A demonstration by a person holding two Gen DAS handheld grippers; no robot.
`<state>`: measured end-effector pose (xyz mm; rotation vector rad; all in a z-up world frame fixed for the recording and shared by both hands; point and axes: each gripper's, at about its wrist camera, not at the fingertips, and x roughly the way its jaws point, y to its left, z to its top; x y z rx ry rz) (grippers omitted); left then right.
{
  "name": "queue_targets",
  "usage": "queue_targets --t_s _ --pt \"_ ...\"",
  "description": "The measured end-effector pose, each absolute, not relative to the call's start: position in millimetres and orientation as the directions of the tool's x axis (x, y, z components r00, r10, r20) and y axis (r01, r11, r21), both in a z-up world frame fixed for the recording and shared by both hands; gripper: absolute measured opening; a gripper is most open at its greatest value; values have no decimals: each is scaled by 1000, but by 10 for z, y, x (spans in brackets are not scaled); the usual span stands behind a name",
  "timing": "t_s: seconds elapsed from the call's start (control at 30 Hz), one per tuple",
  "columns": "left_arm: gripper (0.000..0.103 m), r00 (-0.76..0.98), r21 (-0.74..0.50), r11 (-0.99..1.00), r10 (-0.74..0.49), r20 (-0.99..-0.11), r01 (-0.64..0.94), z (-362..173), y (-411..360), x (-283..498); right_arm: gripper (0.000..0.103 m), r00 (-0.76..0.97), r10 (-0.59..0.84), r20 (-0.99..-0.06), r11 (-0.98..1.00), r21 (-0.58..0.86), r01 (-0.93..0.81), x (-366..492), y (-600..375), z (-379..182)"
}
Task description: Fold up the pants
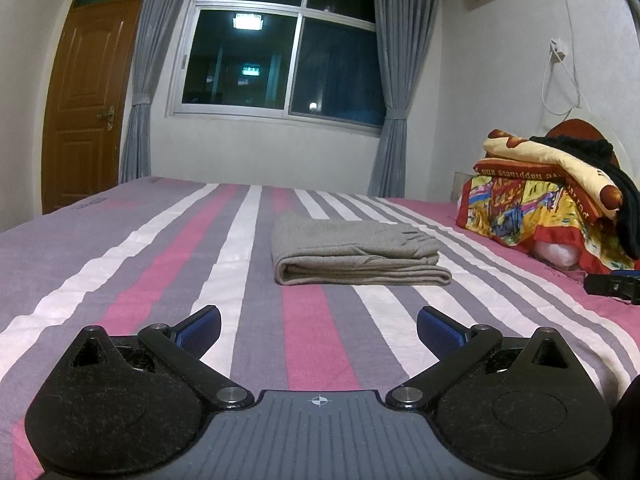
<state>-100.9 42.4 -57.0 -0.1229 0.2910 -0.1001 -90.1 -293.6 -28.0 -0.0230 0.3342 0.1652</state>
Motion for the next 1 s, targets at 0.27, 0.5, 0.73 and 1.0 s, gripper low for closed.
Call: queue_targets --t_s 0.27,0.5,0.73,1.0 --pt "103 955 -132 988 -111 -276 76 -559 420 -1018 103 931 158 -328 986 4 -166 -901 -2940 -280" --pt "103 955 -131 989 -103 -277 69 -537 423 -1012 103 931 158 -328 986 3 -166 -900 -2939 -282" --pt "103 957 -134 988 -106 -269 72 -546 429 -995 103 931 158 -329 986 4 -166 -904 -2935 -283" --pt "103 968 -128 987 -121 -218 94 -526 390 -1072 103 931 158 -329 986 4 -166 -906 -2933 -283"
